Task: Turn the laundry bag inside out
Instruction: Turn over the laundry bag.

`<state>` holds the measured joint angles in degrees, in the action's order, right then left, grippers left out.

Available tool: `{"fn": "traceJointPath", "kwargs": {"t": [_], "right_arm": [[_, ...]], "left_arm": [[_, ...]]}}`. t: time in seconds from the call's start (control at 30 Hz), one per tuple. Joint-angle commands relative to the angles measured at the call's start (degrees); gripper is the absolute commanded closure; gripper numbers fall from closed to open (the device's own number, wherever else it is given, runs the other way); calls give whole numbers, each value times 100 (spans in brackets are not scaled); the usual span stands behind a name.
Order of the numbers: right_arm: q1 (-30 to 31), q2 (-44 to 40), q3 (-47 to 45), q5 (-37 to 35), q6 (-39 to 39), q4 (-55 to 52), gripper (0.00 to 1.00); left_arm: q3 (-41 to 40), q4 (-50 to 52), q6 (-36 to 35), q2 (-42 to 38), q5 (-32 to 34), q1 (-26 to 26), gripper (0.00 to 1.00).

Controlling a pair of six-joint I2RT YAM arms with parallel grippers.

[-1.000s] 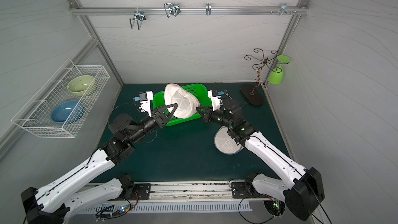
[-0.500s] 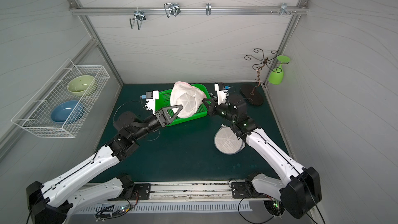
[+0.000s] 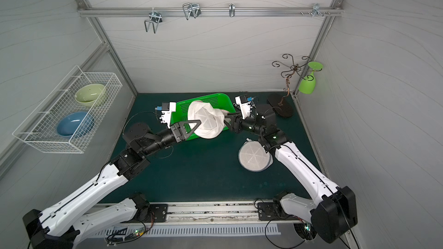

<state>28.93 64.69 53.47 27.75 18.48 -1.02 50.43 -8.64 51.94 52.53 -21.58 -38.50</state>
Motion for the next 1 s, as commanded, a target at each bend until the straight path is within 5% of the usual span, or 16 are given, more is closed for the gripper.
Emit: {"fn": "traceJointPath", "kwargs": {"t": [0.0,0.63,0.97], "right_arm": [[-45,-469,-196,13,-624,-1044,39],[50,-1230,354,204,-2634,-1735,42],[422,-1140,633,1120,-3778,-1924,44]], "left_arm": [[447,660,18,32,-144,118,100],[523,3236,18,-468,-144,221,100],[502,3657,18,-728,-144,225,100]]}}
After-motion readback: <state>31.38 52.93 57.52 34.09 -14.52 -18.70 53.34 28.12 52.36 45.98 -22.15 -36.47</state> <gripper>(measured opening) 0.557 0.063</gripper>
